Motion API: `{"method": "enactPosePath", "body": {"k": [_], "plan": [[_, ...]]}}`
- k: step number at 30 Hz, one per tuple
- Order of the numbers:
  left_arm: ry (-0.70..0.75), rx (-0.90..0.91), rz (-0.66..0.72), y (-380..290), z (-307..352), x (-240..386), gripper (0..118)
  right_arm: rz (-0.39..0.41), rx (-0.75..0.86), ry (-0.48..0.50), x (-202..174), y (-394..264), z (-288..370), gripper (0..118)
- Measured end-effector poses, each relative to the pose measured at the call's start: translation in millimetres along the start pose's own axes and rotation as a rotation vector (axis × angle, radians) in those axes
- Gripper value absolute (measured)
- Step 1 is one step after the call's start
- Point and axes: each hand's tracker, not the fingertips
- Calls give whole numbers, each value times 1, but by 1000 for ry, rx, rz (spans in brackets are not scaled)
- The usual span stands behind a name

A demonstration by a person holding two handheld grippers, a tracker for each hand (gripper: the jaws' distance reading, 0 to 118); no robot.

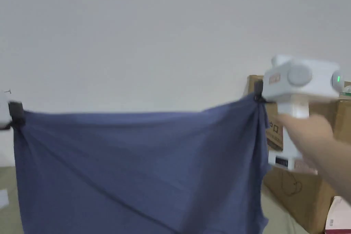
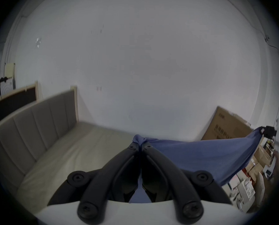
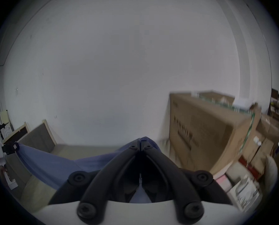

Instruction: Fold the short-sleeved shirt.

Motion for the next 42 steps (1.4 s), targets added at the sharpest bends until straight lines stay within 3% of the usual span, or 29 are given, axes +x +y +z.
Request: {"method": "enactPosePath", "body": {"k": [5,7,9,13,17,20,24,34,35,36,37,38,39,41,42], "plan": [[-34,-276,127,-156,-12,-40,1,-121,-311,13,43,-177,-13,0],[-24,-364,163,-218,6,-59,1,-88,-419,-10,62,-246,1,0],[-13,-423,170,-266,33,-73,1,-3,-447,-38,77,-299,29,0],[-22,-519,105,-330,95,-90,1,-31,-580,24,109,-372,104,0],[-50,-526,52,-362,157,-99,1,-28,-628,54,133,-417,181,0],[-80,-569,-39,-383,185,-106,1,-107,-694,71,149,-440,225,0],[-101,-590,-95,-398,223,-114,1,-74,-685,71,151,-457,265,0],[-140,-610,-31,-399,239,-133,2,-99,-720,77,147,-460,273,4],[-145,-612,-33,-401,238,-134,5,-96,-727,70,144,-460,273,7],[-147,-613,-35,-400,238,-135,22,-90,-729,64,144,-460,272,18],[-140,-618,-35,-399,238,-135,44,-83,-731,58,142,-460,273,37],[-126,-624,-34,-400,238,-137,70,-75,-730,51,139,-459,275,67],[-118,-628,-29,-398,245,-133,87,-70,-729,43,138,-459,277,95],[-129,-627,-8,-397,251,-137,93,-58,-733,29,133,-456,281,100],[-130,-615,-2,-394,255,-137,107,-58,-728,33,131,-451,284,108]]}}
